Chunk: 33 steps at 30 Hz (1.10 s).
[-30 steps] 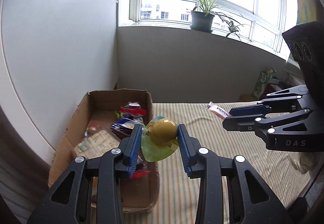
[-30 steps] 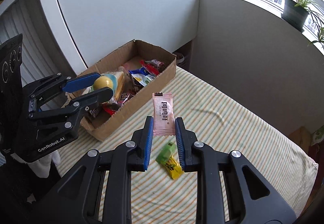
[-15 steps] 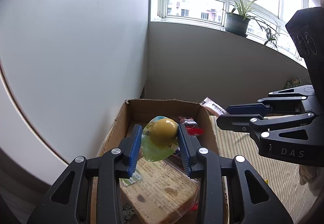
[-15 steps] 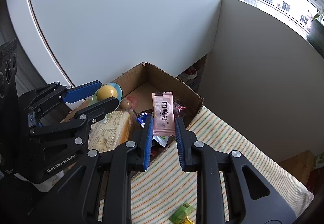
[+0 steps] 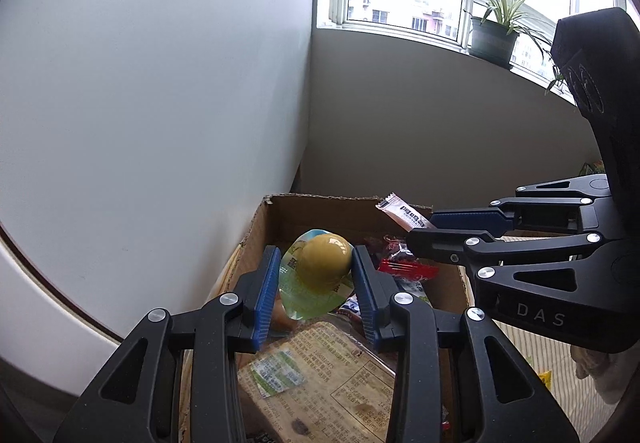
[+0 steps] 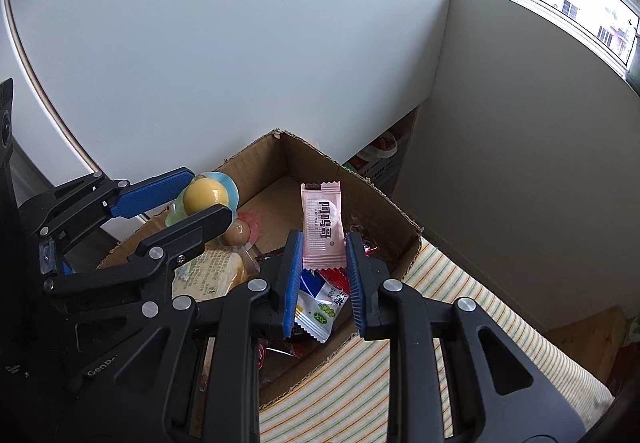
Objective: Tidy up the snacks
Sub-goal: 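Carry the yellow ball candy into the box and open the left tool, then withdraw the left tool from the box to the green square candy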
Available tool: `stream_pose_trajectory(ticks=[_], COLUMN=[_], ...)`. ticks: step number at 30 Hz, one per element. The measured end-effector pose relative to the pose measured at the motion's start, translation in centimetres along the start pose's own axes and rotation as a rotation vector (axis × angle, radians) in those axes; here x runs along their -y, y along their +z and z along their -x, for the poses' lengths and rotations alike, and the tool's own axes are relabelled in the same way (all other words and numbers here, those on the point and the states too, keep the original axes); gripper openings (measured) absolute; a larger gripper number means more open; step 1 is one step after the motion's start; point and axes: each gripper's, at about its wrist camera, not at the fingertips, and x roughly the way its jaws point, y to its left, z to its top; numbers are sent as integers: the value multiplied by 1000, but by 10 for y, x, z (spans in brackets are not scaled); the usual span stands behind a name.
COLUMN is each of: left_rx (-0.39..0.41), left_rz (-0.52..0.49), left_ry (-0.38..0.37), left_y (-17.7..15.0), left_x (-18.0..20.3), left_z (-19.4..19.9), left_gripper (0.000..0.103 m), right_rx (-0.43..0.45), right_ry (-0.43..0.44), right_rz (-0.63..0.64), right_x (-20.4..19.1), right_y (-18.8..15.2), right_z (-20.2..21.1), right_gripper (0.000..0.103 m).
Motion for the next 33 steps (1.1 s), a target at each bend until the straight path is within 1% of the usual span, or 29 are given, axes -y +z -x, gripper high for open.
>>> stream_pose_trajectory(ticks=[3,4,5,6,7,10,17,21,23,24,29,31,33], left_rx=[-7,-8,-8,-5,-1,2,9,16,24,30,48,49,51], left_rz=[0,-2,-2,-2,1,9,7,7,3,1,-2,-3,4], left_ry=[3,5,11,14,16,23,23,19,18,17,-3,-11,-29], left_y=[0,0,0,1,1,2,1,1,1,0,-6,-10,-14], left_x=[-1,-1,-1,0,-1,-4,-7,-2,2,4,15,21,25], left_z=[0,-1,-1,0,0,1,2,7,12,15,34,40,45], left_gripper=[36,37,41,53,59,59,59,59,59,59,59,59,59], right_rx=[1,1,1,2,6,14,23,21,25,33,53,57,62], right_ry=[0,-3,-7,-9,-19,-28,-52,-59,-65,-71,-94,-104,-120], right_rz=[-4,-6,-7,-9,-11,-24,-37,-44,-49,-53,-78,-84,-90], right_x=[2,3,3,4,4,9,16,21,23,25,36,41,45], right_y=[2,2,2,2,0,-1,-2,-7,-11,-14,-34,-45,-59], right_z=[0,0,0,1,4,7,14,21,27,32,59,69,79], right_gripper=[22,23,23,29,38,53,54,55,60,66,68,79,80])
